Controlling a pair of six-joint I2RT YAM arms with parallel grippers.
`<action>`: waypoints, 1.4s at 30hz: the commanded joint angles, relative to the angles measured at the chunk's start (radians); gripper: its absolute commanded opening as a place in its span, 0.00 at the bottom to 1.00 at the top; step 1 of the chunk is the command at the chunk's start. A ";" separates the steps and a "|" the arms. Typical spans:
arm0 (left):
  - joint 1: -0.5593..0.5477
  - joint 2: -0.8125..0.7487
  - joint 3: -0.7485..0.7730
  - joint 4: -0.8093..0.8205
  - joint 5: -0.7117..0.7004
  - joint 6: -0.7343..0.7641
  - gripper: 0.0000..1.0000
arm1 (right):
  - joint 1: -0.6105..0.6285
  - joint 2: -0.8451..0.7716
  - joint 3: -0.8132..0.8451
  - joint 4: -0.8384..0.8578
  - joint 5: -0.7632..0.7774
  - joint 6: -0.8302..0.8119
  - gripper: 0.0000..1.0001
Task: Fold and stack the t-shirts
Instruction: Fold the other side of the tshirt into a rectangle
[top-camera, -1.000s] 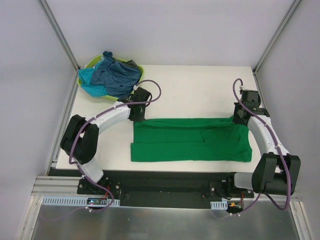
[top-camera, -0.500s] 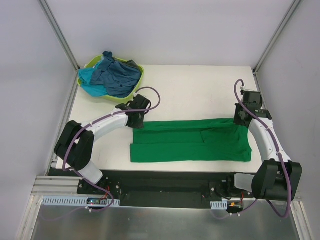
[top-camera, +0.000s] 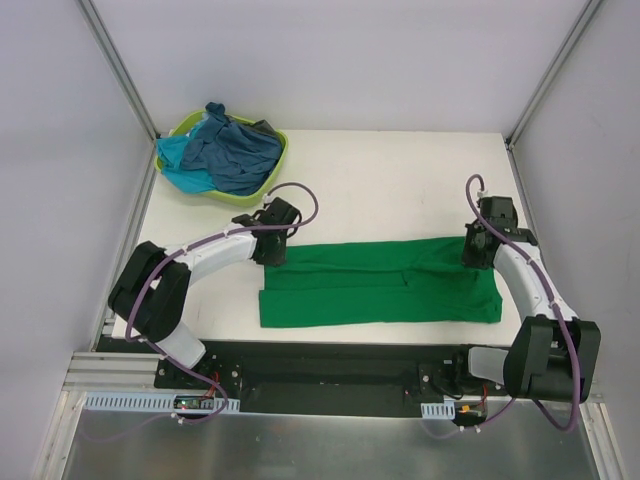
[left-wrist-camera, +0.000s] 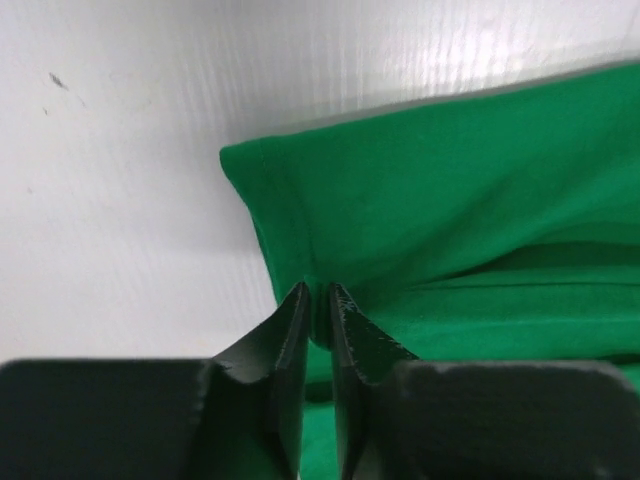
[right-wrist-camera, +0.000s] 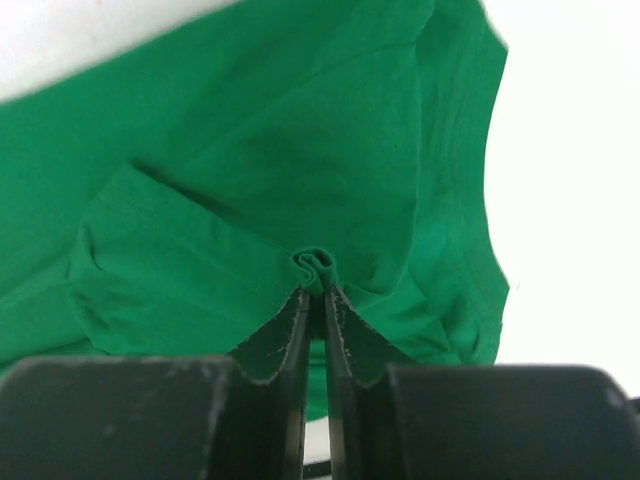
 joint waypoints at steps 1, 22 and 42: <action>-0.017 -0.073 -0.047 -0.037 -0.047 -0.056 0.18 | -0.005 -0.034 -0.031 -0.072 0.041 0.108 0.15; -0.051 0.046 0.195 -0.065 0.183 -0.090 0.99 | -0.001 0.003 0.011 0.210 -0.497 0.187 0.96; -0.048 0.132 0.066 -0.025 0.163 -0.152 0.99 | 0.050 0.176 -0.059 0.142 -0.414 0.179 0.96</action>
